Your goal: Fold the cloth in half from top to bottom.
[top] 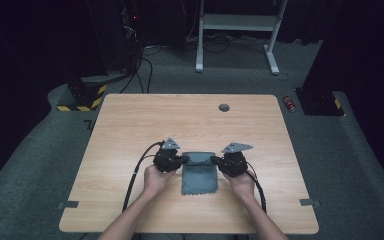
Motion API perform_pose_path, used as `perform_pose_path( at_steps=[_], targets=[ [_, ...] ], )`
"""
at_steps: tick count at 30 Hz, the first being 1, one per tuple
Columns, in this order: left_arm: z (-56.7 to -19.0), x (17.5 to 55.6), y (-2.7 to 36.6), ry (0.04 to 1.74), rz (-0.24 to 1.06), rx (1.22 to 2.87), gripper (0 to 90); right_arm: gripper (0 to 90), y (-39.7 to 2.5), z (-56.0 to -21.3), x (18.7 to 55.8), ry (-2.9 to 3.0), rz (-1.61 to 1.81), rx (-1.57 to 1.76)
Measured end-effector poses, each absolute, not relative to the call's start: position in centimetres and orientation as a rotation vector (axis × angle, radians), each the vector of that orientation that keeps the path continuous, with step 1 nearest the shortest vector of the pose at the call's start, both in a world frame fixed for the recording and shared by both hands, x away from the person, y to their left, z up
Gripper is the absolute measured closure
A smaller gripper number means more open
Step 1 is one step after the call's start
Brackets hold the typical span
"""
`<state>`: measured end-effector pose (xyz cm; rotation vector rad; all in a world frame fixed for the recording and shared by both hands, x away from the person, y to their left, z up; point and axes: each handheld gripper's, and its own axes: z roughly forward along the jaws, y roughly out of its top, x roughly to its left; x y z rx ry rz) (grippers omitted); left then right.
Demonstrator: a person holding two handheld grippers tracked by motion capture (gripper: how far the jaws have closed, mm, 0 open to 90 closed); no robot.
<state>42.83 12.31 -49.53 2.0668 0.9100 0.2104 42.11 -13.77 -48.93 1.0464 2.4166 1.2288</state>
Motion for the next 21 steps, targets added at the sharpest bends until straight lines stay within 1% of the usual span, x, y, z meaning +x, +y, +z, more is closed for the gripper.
perform_pose_path(
  at_steps=[21],
  targets=[
    [-49.4, 41.6, 12.4, 0.884, 0.2, 2.071, 88.6, 89.0, -14.1, -48.9, 40.6, 2.428, 1.242, 1.013]
  ],
)
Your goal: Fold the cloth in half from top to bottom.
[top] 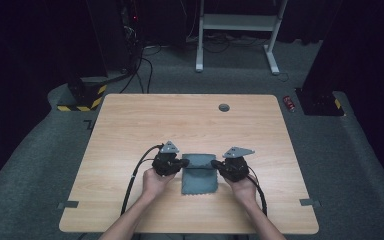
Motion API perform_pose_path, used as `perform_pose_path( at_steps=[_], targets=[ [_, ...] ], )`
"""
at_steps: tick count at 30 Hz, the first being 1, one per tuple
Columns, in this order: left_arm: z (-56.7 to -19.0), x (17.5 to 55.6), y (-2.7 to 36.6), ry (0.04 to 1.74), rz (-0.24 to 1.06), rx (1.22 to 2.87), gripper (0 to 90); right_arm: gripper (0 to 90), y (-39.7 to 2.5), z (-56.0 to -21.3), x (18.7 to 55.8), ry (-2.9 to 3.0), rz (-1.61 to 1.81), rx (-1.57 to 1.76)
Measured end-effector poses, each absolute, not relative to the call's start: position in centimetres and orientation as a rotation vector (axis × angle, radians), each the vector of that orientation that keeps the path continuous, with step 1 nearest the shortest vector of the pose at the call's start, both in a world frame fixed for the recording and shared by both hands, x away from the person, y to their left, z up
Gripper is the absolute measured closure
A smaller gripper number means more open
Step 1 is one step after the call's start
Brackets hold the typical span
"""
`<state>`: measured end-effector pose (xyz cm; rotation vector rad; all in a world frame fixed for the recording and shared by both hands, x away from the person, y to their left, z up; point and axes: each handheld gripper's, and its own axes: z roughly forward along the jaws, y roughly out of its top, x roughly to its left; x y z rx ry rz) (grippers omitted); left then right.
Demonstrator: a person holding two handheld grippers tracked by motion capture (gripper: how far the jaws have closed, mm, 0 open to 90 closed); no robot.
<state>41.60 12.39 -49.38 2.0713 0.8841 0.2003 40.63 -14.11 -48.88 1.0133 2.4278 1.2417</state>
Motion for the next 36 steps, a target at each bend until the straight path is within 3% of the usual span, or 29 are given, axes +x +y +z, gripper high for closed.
perform_pose_path(
  at_steps=[36],
  targets=[
    [-49.5, 39.1, 12.5, 0.848, 0.171, 2.076, 88.4, 89.0, -14.7, -48.6, 38.0, 2.459, 1.269, 0.958]
  ],
)
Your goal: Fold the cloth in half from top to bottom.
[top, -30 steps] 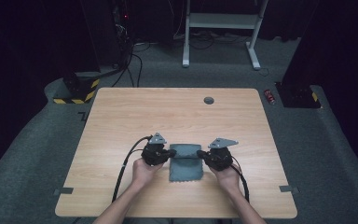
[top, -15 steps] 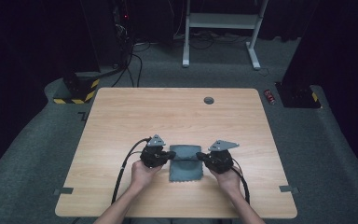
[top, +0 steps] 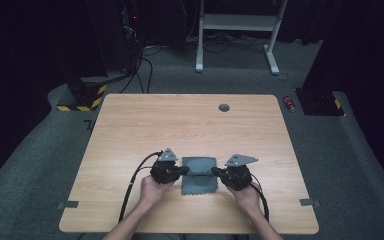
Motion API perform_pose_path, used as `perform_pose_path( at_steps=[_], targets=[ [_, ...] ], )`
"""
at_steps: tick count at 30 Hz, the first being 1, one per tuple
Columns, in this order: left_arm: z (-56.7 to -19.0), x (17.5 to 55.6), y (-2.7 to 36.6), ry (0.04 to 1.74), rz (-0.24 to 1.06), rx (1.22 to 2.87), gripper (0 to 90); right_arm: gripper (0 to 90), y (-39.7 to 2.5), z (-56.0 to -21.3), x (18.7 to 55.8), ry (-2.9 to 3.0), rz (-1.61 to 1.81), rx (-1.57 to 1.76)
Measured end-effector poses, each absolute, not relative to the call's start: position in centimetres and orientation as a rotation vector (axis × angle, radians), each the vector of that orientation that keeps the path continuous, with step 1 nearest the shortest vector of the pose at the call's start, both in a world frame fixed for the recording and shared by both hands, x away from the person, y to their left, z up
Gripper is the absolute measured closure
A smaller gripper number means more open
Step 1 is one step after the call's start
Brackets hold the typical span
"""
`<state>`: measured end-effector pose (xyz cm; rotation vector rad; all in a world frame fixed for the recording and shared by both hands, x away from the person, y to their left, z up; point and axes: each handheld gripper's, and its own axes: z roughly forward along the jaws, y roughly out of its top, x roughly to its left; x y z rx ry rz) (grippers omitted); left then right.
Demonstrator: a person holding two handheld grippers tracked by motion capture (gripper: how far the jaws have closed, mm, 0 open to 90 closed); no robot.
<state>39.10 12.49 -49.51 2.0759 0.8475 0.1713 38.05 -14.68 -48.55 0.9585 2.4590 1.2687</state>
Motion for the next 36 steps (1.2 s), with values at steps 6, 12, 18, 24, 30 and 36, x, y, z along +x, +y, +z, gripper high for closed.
perform_pose_path(
  at_steps=[6, 12, 18, 24, 30, 36],
  targets=[
    [-49.9, 38.6, 12.5, 0.843, 0.164, 2.085, 88.4, 89.0, -14.7, -48.8, 37.6, 2.469, 1.271, 0.95],
    [-50.3, 38.1, 12.6, 0.84, 0.151, 2.09, 88.4, 89.0, -14.8, -49.2, 37.0, 2.483, 1.278, 0.947],
    [-50.6, 37.6, 12.3, 0.829, 0.155, 2.109, 88.4, 89.0, -15.0, -49.7, 36.3, 2.5, 1.277, 0.949],
    [-50.7, 37.2, 12.2, 0.82, 0.162, 2.117, 88.3, 88.9, -15.0, -50.1, 35.8, 2.512, 1.258, 0.938],
    [-51.0, 36.7, 12.0, 0.814, 0.171, 2.135, 88.3, 88.9, -14.9, -50.5, 35.6, 2.527, 1.237, 0.933],
    [-51.3, 36.1, 11.9, 0.805, 0.179, 2.146, 88.2, 88.8, -14.6, -50.7, 35.3, 2.541, 1.188, 0.899]
  ],
)
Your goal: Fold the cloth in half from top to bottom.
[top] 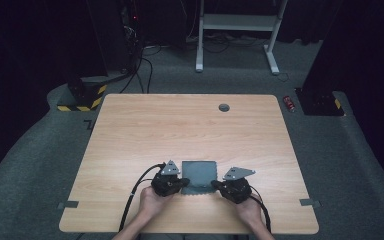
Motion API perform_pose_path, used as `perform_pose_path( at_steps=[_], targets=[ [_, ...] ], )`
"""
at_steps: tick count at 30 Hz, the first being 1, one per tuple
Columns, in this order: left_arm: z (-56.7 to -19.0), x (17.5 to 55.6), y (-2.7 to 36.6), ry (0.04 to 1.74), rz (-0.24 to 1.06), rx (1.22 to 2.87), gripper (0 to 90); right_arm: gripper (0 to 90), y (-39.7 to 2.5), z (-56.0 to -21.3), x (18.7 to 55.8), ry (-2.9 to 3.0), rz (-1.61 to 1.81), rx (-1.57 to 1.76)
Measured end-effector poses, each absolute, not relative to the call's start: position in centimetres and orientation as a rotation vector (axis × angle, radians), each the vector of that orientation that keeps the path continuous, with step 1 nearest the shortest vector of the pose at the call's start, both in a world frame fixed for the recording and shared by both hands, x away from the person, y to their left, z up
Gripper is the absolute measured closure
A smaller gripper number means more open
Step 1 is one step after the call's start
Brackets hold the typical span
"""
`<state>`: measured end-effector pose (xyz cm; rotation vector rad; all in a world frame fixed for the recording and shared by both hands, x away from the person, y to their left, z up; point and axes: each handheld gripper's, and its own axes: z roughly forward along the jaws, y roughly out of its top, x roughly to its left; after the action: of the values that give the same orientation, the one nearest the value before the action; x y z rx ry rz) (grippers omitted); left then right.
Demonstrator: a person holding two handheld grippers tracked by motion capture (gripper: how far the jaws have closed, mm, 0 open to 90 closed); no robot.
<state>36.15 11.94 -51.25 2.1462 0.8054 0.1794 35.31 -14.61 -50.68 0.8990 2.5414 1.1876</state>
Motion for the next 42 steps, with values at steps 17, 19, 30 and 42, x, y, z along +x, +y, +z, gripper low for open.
perform_pose_path(
  at_steps=[17, 19, 30, 42],
  targets=[
    [-49.7, 35.4, 12.3, 0.796, 0.132, 2.096, 75.9, 81.1, -15.0, -50.1, 34.9, 2.556, 1.244, 0.93],
    [-49.6, 35.7, 12.3, 0.802, 0.148, 2.092, 75.2, 81.3, -14.8, -49.7, 34.9, 2.543, 1.251, 0.917],
    [-51.4, 36.4, 10.7, 0.838, 0.199, 2.178, 70.5, 81.4, -12.3, -51.1, 35.5, 2.565, 1.117, 0.869],
    [-51.5, 34.2, 11.9, 0.806, 0.209, 2.205, 65.9, 78.9, -12.6, -51.6, 34.8, 2.565, 1.031, 0.801]
  ],
)
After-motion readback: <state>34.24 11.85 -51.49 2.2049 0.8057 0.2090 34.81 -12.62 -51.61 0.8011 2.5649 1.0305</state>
